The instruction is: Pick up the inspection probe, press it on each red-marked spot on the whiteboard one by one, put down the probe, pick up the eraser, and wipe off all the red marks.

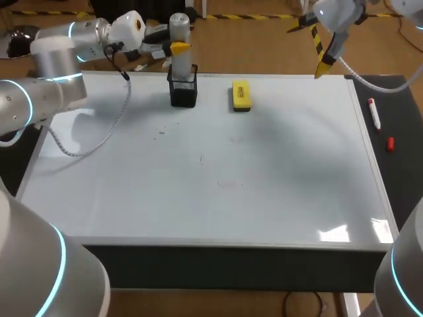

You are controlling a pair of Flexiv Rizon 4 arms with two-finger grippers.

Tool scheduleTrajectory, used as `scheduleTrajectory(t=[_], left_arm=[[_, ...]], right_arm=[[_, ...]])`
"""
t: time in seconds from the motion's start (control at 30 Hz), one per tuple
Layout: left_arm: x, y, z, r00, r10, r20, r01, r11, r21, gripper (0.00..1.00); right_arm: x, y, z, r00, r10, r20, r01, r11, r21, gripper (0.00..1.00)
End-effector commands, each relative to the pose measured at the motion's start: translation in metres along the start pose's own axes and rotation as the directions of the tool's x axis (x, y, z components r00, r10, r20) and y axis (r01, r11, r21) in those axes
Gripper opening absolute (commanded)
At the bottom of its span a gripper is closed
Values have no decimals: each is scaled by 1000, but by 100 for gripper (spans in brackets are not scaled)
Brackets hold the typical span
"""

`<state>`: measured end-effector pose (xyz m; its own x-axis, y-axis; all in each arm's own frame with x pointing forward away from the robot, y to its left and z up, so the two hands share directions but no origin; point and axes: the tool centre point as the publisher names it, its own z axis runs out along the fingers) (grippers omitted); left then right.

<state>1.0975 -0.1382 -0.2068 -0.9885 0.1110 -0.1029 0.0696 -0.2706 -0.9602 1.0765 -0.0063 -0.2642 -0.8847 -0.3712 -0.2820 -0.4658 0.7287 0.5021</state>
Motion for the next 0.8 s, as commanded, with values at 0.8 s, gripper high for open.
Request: scheduleTrajectory(t=[0.8], left_arm=[[-2,60,-3,999,-51,-4,51,999,-17,0]], right_arm=[[0,0,-1,1000,-1,-4,1,1000,2,100]])
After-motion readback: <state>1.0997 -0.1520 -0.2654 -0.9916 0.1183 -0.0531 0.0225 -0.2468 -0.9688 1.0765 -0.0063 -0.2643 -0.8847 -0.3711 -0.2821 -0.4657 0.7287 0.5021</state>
